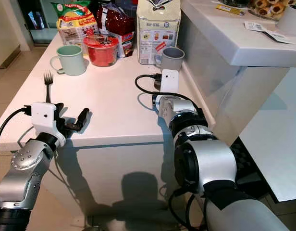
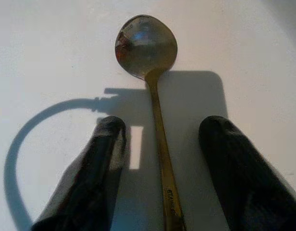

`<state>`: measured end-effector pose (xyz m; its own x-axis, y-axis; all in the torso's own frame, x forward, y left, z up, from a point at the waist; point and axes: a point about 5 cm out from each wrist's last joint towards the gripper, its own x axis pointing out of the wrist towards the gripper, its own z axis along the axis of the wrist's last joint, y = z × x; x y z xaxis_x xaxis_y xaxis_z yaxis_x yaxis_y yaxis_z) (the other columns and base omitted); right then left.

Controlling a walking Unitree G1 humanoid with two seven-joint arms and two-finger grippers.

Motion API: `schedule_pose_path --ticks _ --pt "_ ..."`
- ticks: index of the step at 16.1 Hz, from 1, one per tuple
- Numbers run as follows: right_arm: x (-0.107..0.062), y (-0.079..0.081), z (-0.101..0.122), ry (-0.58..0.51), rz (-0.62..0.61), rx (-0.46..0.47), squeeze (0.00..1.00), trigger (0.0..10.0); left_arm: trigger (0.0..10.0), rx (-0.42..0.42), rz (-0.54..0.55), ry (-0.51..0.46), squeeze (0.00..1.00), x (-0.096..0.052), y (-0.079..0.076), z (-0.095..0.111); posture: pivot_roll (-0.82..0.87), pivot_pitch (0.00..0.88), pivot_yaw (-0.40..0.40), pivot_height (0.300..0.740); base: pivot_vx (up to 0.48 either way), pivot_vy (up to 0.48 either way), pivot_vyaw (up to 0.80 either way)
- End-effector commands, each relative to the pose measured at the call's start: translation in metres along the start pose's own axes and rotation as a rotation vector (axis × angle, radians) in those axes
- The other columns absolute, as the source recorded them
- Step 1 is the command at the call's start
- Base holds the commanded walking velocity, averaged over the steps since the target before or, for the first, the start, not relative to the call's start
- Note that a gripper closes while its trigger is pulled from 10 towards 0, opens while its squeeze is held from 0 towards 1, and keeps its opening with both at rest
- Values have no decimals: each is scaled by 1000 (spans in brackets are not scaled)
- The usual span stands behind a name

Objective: Setting the table

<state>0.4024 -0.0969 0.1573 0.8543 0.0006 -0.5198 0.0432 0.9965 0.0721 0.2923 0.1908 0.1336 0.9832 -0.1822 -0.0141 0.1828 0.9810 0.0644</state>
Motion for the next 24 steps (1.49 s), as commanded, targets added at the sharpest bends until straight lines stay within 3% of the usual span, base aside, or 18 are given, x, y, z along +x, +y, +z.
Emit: schedule_pose_path --ticks 1,24 --pt "0 1 -3 39 11 14 0 0 10000 4 -1 -1 0 0 -2 1 199 0 -58 740 0 0 0" --pt "1 5 -10 45 -2 -21 0 0 10000 9 1 3 0 -1 0 2 200 0 -45 740 0 0 0"
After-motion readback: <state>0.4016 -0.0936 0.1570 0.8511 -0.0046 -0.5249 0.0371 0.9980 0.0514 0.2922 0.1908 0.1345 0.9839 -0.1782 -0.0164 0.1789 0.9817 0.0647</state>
